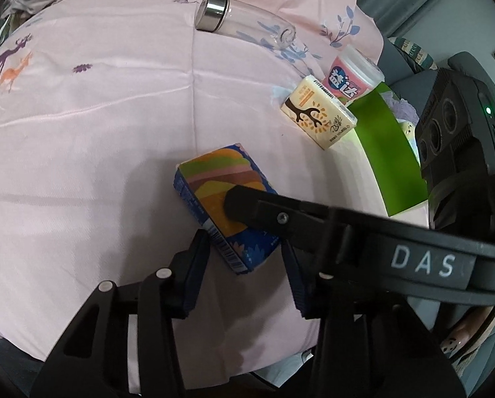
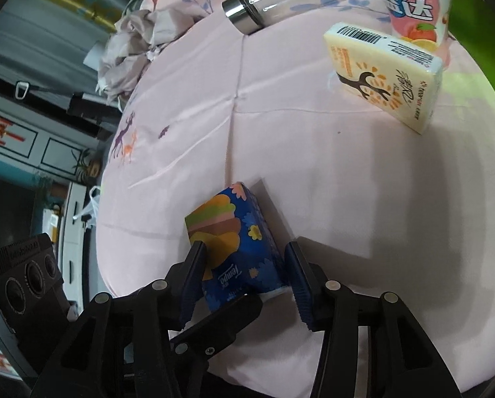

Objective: Organize soft objects
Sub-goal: 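Carry the colourful tissue pack with the right tool and release it into the box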

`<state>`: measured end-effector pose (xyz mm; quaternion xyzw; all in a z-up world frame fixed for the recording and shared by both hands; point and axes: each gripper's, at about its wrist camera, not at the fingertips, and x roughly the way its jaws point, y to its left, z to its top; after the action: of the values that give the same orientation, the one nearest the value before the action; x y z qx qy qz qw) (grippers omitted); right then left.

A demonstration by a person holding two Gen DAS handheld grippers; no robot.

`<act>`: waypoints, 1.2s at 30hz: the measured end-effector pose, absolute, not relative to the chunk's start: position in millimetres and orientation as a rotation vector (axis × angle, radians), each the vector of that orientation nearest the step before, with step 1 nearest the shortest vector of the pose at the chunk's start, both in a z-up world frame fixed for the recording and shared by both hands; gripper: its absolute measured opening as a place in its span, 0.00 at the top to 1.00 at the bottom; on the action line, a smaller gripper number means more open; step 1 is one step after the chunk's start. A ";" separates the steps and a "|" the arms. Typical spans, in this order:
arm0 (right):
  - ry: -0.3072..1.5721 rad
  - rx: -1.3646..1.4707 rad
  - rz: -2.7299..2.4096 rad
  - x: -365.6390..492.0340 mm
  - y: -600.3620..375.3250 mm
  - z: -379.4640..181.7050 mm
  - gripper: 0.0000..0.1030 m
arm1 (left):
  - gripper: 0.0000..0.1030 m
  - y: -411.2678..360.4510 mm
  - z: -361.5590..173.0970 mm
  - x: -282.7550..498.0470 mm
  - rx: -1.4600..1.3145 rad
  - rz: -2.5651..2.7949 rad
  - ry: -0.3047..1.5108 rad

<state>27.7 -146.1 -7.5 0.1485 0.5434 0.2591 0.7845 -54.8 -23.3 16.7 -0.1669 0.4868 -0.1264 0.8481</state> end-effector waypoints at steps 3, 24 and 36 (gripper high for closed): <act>1.132 0.320 0.568 20.3 -152.2 0.7 0.51 | 0.58 -27.8 26.1 -56.9 -0.331 -0.272 1.005; 0.834 0.461 0.419 -2.1 -262.9 79.7 0.51 | 0.58 -130.4 100.1 -41.3 -0.134 -0.475 0.838; 0.696 0.494 0.321 15.3 -340.3 116.8 0.51 | 0.59 -201.3 132.0 1.4 -0.048 -0.594 0.770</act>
<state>15.3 -340.3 116.8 0.2388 0.3359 0.1549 0.8979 1.4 -201.3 132.0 -0.0231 0.3702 -0.2853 0.8838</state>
